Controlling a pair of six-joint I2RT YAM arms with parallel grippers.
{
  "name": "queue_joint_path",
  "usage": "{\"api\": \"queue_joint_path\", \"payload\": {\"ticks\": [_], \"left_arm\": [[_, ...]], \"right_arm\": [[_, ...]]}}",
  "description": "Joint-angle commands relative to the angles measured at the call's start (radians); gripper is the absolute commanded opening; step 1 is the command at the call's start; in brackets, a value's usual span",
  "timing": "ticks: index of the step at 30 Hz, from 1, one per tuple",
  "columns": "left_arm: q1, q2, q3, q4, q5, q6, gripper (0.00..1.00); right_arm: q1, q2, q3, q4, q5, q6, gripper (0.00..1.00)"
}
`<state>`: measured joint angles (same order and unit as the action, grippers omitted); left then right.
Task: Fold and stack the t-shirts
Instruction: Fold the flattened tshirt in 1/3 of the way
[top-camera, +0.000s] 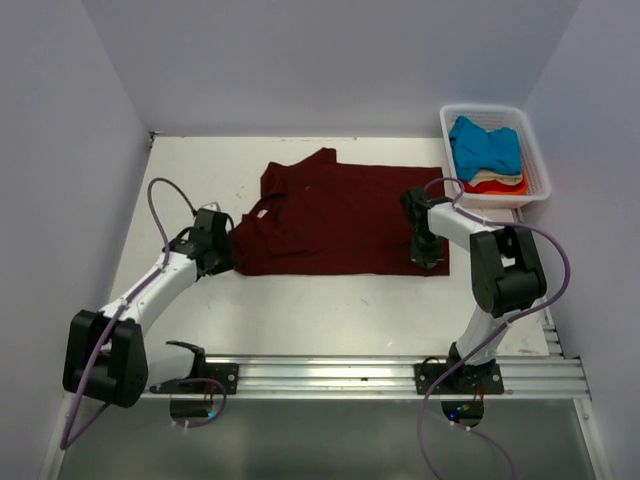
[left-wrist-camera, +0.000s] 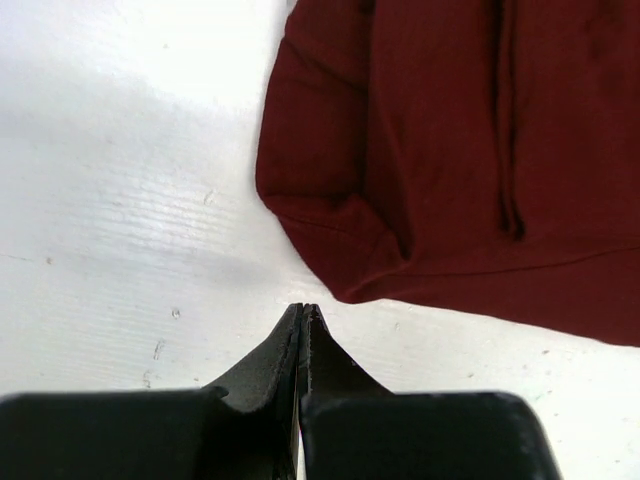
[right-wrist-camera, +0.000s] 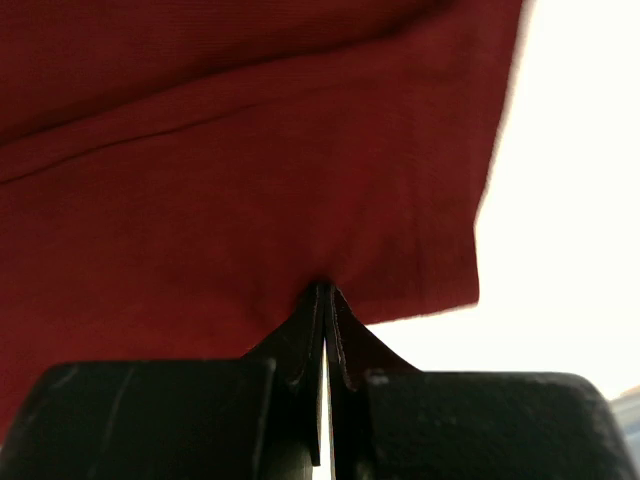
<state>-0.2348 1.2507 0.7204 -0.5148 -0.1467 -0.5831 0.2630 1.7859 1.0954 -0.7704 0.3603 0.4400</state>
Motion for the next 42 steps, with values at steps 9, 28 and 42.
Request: {"api": "queue_joint_path", "payload": {"ticks": [9, 28, 42], "left_arm": [[0.005, 0.091, 0.071, 0.151, -0.131, 0.012, 0.0], [0.014, 0.188, 0.143, 0.217, -0.125, -0.009, 0.0], [0.014, 0.245, 0.134, 0.222, -0.151, -0.009, 0.0]], "right_arm": [[0.162, -0.117, 0.119, 0.036, -0.317, -0.119, 0.0], [0.351, 0.053, 0.187, 0.551, -1.011, 0.081, 0.0], [0.463, 0.372, 0.412, 0.662, -1.02, 0.241, 0.0]]}}
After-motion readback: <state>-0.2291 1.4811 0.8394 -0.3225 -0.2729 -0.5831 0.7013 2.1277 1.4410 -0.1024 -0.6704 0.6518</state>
